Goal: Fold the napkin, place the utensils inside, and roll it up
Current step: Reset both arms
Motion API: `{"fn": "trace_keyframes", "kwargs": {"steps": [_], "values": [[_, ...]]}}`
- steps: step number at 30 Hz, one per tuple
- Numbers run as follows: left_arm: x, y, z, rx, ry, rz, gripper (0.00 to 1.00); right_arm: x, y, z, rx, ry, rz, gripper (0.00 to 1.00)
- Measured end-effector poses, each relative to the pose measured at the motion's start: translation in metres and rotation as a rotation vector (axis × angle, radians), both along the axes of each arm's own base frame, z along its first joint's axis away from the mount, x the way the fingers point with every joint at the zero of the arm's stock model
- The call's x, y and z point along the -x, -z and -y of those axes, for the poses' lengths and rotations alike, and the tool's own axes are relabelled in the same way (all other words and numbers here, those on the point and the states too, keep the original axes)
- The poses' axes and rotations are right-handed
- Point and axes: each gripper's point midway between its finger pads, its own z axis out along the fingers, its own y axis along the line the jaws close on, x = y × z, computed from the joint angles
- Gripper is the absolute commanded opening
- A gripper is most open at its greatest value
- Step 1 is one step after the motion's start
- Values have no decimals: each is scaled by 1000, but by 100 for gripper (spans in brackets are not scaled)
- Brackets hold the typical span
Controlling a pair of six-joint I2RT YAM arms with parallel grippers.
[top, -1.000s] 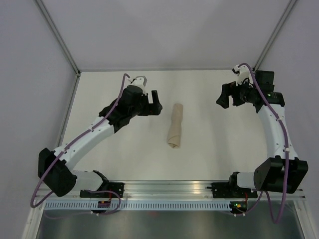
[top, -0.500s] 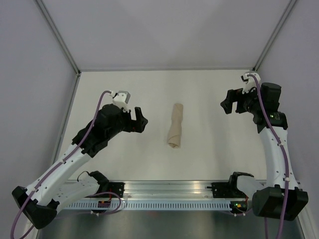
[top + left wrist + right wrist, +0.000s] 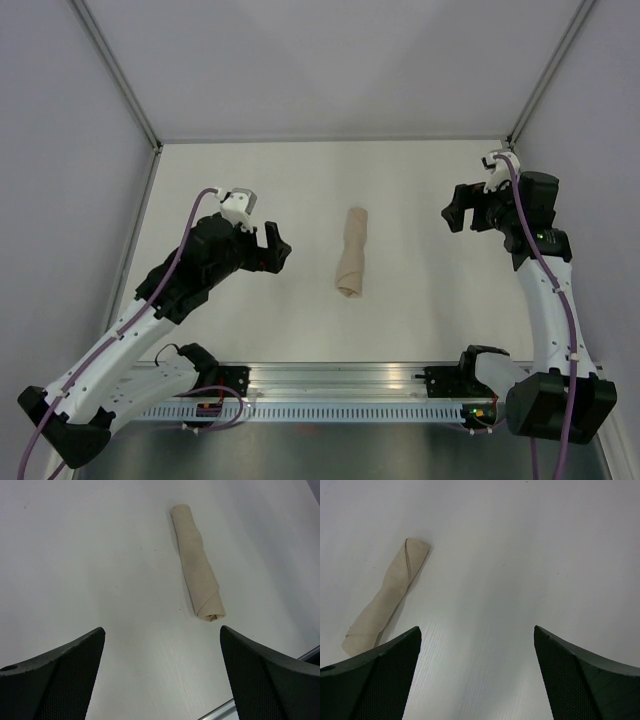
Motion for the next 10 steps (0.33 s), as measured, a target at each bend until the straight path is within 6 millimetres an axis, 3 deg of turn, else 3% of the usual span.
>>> {"fn": "trace_keyframes", "kwargs": {"steps": [10], "values": [[0,0,0,0,0,0,100,1,4,0,-1,0,-8,98]]}}
